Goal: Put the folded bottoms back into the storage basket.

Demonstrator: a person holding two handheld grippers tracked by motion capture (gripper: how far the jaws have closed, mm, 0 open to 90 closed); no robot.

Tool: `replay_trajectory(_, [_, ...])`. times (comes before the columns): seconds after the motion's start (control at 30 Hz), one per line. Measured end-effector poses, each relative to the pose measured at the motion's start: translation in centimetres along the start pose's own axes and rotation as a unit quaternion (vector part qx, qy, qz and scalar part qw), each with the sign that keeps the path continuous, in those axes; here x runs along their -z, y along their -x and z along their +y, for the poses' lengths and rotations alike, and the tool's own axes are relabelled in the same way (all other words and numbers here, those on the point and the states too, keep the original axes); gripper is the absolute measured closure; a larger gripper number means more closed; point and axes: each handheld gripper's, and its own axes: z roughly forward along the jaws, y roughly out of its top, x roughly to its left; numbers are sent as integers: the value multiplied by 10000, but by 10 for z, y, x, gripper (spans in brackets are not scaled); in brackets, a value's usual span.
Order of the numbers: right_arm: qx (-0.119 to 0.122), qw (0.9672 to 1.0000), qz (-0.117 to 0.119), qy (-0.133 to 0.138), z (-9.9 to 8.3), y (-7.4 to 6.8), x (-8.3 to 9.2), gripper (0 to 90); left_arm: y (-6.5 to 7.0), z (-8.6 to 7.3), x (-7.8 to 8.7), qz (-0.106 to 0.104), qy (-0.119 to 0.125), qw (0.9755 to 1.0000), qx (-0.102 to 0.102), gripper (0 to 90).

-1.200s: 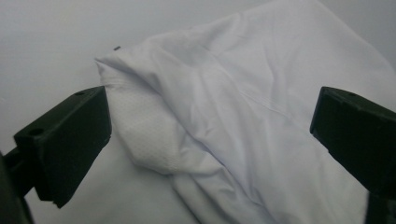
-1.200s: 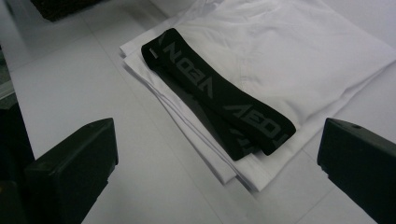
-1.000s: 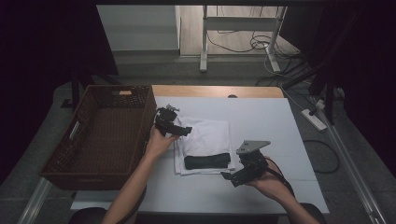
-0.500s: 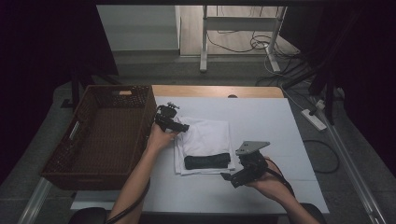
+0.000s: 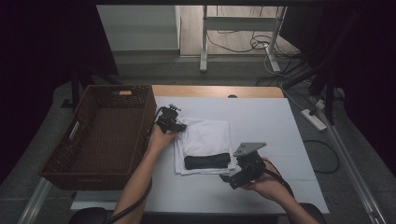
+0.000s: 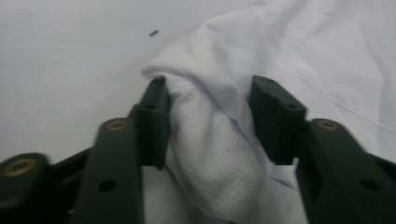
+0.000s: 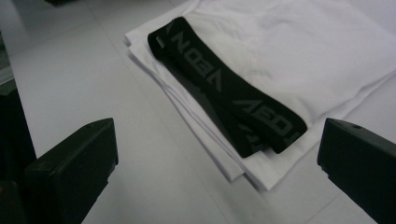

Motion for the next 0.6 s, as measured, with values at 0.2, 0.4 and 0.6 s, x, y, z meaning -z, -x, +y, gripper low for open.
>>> replay_trajectory(0.2, [91,9997,89,-212,3,-2,-9,0,1,1,1,-217,-59,9997,52,744])
replay_trajectory(0.4, [192,9993,115,-284,14,2,-21,0,3,3,1,-206,-135,9997,-26,786])
replay_trajectory(0.6, [238,9985,279,-411,22,2,-35,0,3,4,1,-211,-168,9996,-23,794])
